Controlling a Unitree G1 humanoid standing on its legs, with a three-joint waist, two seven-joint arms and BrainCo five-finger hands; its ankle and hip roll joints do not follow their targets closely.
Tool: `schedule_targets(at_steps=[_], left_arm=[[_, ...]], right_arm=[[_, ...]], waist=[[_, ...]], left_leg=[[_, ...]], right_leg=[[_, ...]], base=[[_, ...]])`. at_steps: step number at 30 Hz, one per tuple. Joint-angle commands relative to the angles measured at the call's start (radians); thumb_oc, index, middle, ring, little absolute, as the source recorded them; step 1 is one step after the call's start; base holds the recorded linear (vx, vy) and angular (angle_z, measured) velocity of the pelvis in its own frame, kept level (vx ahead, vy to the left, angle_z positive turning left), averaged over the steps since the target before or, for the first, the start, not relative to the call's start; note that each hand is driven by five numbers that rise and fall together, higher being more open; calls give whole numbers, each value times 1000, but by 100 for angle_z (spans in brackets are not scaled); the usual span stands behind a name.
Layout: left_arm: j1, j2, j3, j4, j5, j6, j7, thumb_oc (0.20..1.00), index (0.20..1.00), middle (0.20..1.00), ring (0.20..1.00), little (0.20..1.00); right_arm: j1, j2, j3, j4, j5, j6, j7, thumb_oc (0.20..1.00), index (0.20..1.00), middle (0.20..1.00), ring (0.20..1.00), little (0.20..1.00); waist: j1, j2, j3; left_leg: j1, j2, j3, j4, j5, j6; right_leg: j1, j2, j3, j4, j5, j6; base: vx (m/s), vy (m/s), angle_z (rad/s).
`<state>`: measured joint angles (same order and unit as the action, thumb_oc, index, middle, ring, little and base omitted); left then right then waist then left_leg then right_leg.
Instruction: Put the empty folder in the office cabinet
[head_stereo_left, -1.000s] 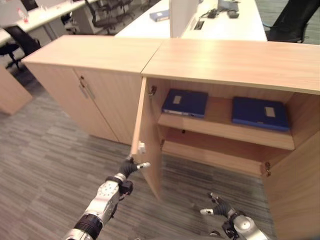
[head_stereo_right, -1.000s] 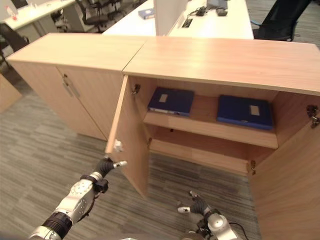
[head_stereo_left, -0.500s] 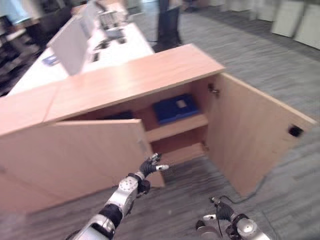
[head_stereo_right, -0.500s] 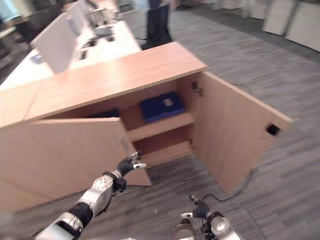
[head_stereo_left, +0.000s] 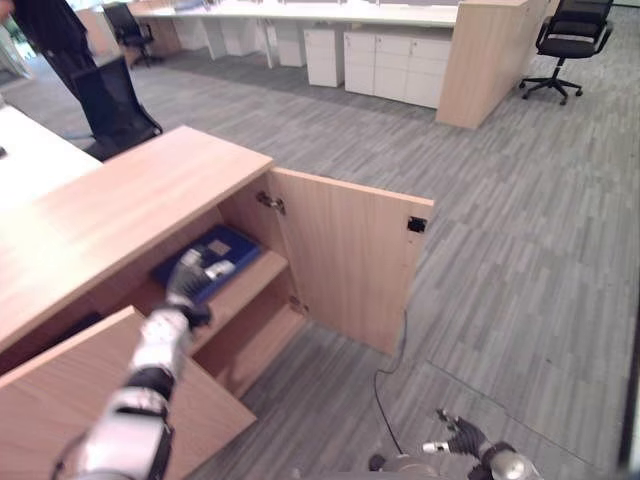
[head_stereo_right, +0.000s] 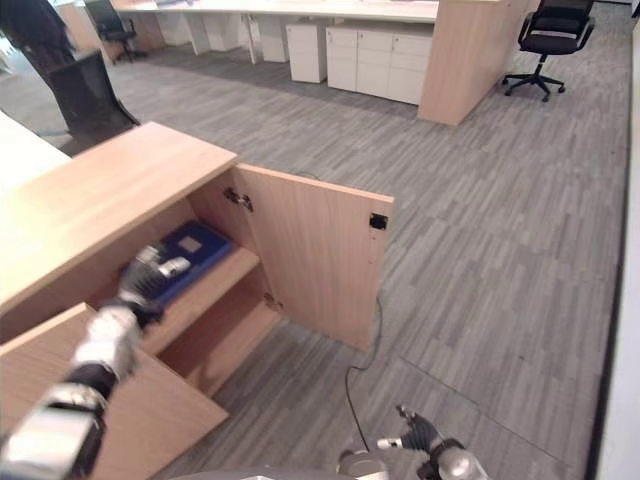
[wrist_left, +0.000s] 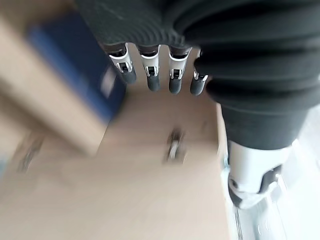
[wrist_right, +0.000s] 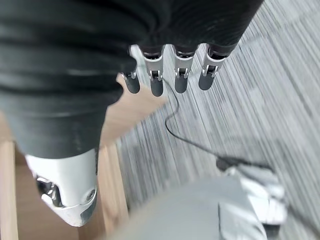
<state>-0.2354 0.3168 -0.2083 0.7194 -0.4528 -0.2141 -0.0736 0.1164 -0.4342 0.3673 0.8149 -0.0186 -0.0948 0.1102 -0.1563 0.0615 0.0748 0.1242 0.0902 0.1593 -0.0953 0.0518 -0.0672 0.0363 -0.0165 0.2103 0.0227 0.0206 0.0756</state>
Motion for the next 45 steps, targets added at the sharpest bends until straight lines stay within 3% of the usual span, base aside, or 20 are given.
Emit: schedule_targets(at_steps=[1, 4, 5, 6, 8, 10, 13, 16, 21, 24, 28, 30, 32, 33, 34, 37, 38, 39, 42, 45], left_arm=[[-26, 39, -51, -8, 27, -44, -35, 1000, 1000, 1000, 1000, 1000], [74, 16, -119, -84, 69, -28, -72, 1000, 1000, 1000, 1000, 1000], [76, 17, -119, -85, 69, -28, -72, 1000, 1000, 1000, 1000, 1000], [107, 13, -130, -107, 82, -16, -84, 1000, 1000, 1000, 1000, 1000], [123, 13, -134, -105, 87, -9, -90, 1000, 1000, 1000, 1000, 1000], [141, 8, -126, -109, 62, -1, -101, 1000, 1000, 1000, 1000, 1000], [155, 2, -123, -112, 45, -1, -105, 1000, 1000, 1000, 1000, 1000], [176, 9, -120, -118, 56, -4, -111, 1000, 1000, 1000, 1000, 1000], [199, -7, -99, -82, 54, -1, -104, 1000, 1000, 1000, 1000, 1000], [208, -28, -89, -52, 43, 4, -91, 1000, 1000, 1000, 1000, 1000], [214, -45, -89, -37, 40, 7, -88, 1000, 1000, 1000, 1000, 1000], [220, -50, -85, -29, 36, 9, -88, 1000, 1000, 1000, 1000, 1000], [223, -53, -83, -34, 27, 14, -90, 1000, 1000, 1000, 1000, 1000], [226, -57, -78, -37, 22, 20, -89, 1000, 1000, 1000, 1000, 1000], [225, -59, -77, -36, 20, 21, -90, 1000, 1000, 1000, 1000, 1000], [223, -65, -79, -34, 16, 20, -88, 1000, 1000, 1000, 1000, 1000], [218, -68, -83, -33, 17, 22, -89, 1000, 1000, 1000, 1000, 1000], [216, -69, -86, -21, 31, 19, -80, 1000, 1000, 1000, 1000, 1000], [216, -69, -100, -24, 26, 22, -92, 1000, 1000, 1000, 1000, 1000], [227, -59, -104, -27, 27, 18, -94, 1000, 1000, 1000, 1000, 1000]], right_arm=[[-68, 44, -22, 0, 31, -26, -15, 1000, 1000, 1000, 1000, 1000], [-71, 63, -42, -19, 30, -24, -21, 1000, 1000, 1000, 1000, 1000], [-70, 63, -42, -19, 30, -24, -21, 1000, 1000, 1000, 1000, 1000], [-70, 77, -52, -27, 22, -22, -28, 1000, 1000, 1000, 1000, 1000], [-67, 89, -56, -34, 21, -20, -32, 1000, 1000, 1000, 1000, 1000], [-66, 95, -60, -31, 19, -20, -33, 1000, 1000, 1000, 1000, 1000], [-67, 101, -58, -11, 22, -13, -32, 1000, 1000, 1000, 1000, 1000], [-64, 100, -62, -7, 22, -13, -29, 1000, 1000, 1000, 1000, 1000], [-76, 89, -55, -2, 35, -19, -28, 1000, 1000, 1000, 1000, 1000], [-85, 63, -59, -3, 66, -25, -34, 1000, 1000, 1000, 1000, 1000], [-94, 39, -67, -4, 81, -30, -37, 1000, 1000, 1000, 1000, 1000], [-100, 32, -67, -5, 96, -34, -37, 1000, 1000, 1000, 1000, 1000], [-105, 24, -66, -10, 101, -36, -38, 1000, 1000, 1000, 1000, 1000], [-105, 15, -67, -22, 107, -37, -39, 1000, 1000, 1000, 1000, 1000], [-105, 12, -69, -19, 112, -37, -39, 1000, 1000, 1000, 1000, 1000], [-107, 8, -67, -10, 119, -31, -39, 1000, 1000, 1000, 1000, 1000], [-107, 4, -67, -9, 118, -31, -39, 1000, 1000, 1000, 1000, 1000], [-107, -4, -67, -12, 113, -25, -38, 1000, 1000, 1000, 1000, 1000], [-106, 0, -79, -14, 122, -28, -42, 1000, 1000, 1000, 1000, 1000], [-122, 4, -90, -17, 137, -37, -53, 1000, 1000, 1000, 1000, 1000]], waist=[[55, -73, -23], [72, -65, 0], [71, -65, 0], [86, -61, 8], [94, -59, 7], [96, -57, 4], [96, -55, 3], [104, -57, -10], [111, -41, -26], [102, -17, -16], [91, 0, -2], [84, 7, 5], [83, 9, 20], [80, -3, 36], [78, -13, 41], [83, -21, 47], [89, -24, 48], [108, -32, 49], [98, -30, 39], [105, -36, 22]], left_leg=[[-13, -14, 14, 17, -57, -7], [-3, -24, 21, 12, -64, 13], [-3, -25, 20, 12, -64, 13], [3, -28, 32, 10, -71, 14], [-4, -22, 39, 8, -66, 6], [-16, -13, 29, 8, -66, -6], [-12, -2, 19, 8, -68, -20], [-8, 3, 25, 8, -71, -32], [-7, 48, 35, 9, -46, -66], [-10, 101, 30, 19, -9, -97], [-9, 141, 35, 39, 19, -125], [-14, 168, 47, 82, 38, -139], [-38, 198, 42, 160, 96, -155], [-68, 218, 51, 249, 142, -160], [-83, 224, 59, 289, 151, -156], [-109, 207, 62, 322, 131, -137], [-132, 187, 54, 321, 117, -130], [-178, 133, 40, 283, 73, -114], [-132, 118, 62, 199, 32, -107], [-91, 94, 29, 147, 7, -95]], right_leg=[[-24, -124, -37, 49, -36, 163], [-65, -135, -152, 156, -32, 176], [-64, -136, -153, 158, -34, 176], [-78, -196, -269, 184, 1, 183], [-65, -253, -348, 149, 30, 180], [-80, -293, -336, 97, 79, 177], [-88, -317, -296, 54, 114, 183], [-61, -325, -312, 7, 124, 186], [-23, -281, -341, -59, 79, 183], [7, -227, -344, -83, 36, 152], [30, -194, -350, -92, 7, 130], [42, -171, -355, -93, -14, 115], [57, -147, -361, -93, -27, 96], [76, -133, -369, -95, -35, 76], [87, -131, -371, -99, -41, 68], [96, -132, -364, -102, -52, 62], [101, -135, -363, -105, -56, 63], [111, -136, -364, -108, -58, 65], [114, -134, -368, -106, -66, 74], [124, -135, -373, -93, -64, 79]], base=[[-81, 73, 7], [-72, 58, 4], [-66, 3, 9], [-62, -56, 6], [-86, -130, -28], [-56, -198, -40], [26, -239, 0], [50, -141, 14], [57, -222, -13], [67, -241, -4], [57, -189, -4], [55, -189, -1], [48, -215, -9], [73, -244, -18], [65, -188, -19], [53, -88, -19], [100, -86, -28], [95, -46, -24], [74, 9, 16], [93, 10, -1]])
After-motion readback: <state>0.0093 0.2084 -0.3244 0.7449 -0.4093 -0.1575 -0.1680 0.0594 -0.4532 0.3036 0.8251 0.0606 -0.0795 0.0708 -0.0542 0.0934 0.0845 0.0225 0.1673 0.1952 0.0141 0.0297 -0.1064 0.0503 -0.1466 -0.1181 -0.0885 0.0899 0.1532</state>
